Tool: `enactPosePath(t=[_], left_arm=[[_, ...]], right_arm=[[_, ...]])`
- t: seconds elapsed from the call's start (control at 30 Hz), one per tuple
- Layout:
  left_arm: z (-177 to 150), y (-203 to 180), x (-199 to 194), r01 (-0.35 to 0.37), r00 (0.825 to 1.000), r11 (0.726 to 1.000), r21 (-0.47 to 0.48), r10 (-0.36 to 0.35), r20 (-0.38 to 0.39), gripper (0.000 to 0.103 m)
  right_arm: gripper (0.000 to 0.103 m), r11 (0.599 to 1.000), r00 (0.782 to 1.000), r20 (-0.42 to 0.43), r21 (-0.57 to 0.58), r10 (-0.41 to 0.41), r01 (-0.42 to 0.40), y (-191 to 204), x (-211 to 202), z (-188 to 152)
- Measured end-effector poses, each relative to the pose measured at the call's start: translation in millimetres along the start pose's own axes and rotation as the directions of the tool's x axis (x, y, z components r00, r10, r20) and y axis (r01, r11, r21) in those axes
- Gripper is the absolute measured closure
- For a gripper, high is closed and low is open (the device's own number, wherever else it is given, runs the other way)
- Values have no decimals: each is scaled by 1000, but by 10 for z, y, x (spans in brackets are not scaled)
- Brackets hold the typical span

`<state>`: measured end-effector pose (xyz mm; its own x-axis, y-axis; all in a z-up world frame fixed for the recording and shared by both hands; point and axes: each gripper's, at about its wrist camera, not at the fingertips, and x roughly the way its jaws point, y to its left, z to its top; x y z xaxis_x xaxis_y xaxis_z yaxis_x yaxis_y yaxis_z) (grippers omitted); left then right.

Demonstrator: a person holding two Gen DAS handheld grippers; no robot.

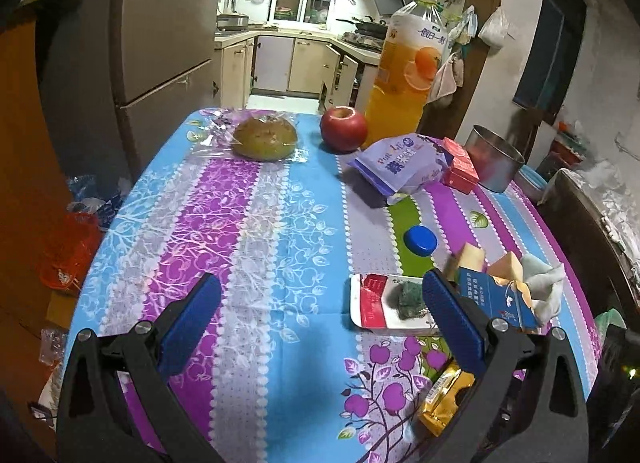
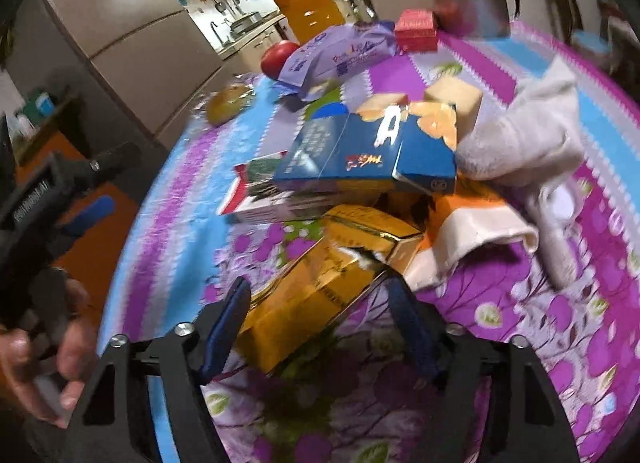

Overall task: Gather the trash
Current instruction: 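Grasp the yellow snack packet with the right tool and lift it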

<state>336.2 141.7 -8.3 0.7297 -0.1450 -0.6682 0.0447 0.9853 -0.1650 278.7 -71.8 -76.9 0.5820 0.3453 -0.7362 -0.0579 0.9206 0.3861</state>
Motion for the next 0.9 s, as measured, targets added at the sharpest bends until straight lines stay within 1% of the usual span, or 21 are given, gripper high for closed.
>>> enactPosePath(t=[0.03,0.07,0.1,0.17,0.23,0.27,0.37,0.43,0.47,0.53,0.57,0.6,0.67,0.73,0.77,0.8,0.9], left_arm=[[-10,-11,32,5,1000,1000,1,-5,-6,6],[-28,-28,63,10,1000,1000,6,-10,-14,6],[-42,-43,78,10,1000,1000,13,-10,-16,6],[-71,-90,101,19,1000,999,37,-18,-24,6],[-97,-159,105,39,999,997,72,-38,-27,6],[-106,-186,106,49,999,995,83,-47,-28,6],[-154,-336,113,91,995,986,138,-85,-46,6],[-215,-519,91,112,993,974,198,-104,-53,6],[-245,-602,74,120,992,967,224,-110,-55,6],[-367,-846,21,150,988,943,296,-136,-67,6],[-420,-926,3,160,987,936,314,-145,-71,6],[-524,-1073,-37,190,982,918,348,-172,-82,6],[-678,-1288,-54,227,974,891,392,-202,-104,6],[-793,-1457,-24,232,972,876,423,-202,-117,6],[-841,-1539,13,226,974,873,432,-190,-127,6],[-893,-1635,61,185,982,875,448,-152,-110,6],[-983,-1839,168,136,990,862,488,-99,-99,8]], right_arm=[[49,999,1000,2,-19,28,-28,-4,4,-3],[56,999,999,5,-32,37,-37,-27,-3,-8],[58,998,999,8,-45,46,-45,-39,-32,-9],[67,993,996,14,-76,92,-91,-102,-151,-28],[71,987,991,27,-95,133,-129,-221,-327,-66],[72,983,987,42,-112,153,-148,-302,-480,-113],[72,978,984,71,-141,162,-151,-517,-847,-242],[72,979,985,96,-159,143,-126,-678,-1073,-318],[72,982,985,104,-146,137,-121,-795,-1184,-354],[72,988,985,126,-118,114,-99,-1017,-1375,-422],[72,991,985,140,-106,98,-83,-1116,-1448,-449],[72,993,985,147,-88,91,-78,-1223,-1518,-485],[72,995,985,151,-58,89,-81,-1395,-1607,-545],[72,996,985,146,-40,89,-84,-1514,-1622,-594],[72,995,985,143,-34,94,-90,-1557,-1622,-617],[72,995,985,143,-31,98,-94,-1577,-1611,-631],[72,993,981,150,-26,120,-117,-1624,-1616,-669]])
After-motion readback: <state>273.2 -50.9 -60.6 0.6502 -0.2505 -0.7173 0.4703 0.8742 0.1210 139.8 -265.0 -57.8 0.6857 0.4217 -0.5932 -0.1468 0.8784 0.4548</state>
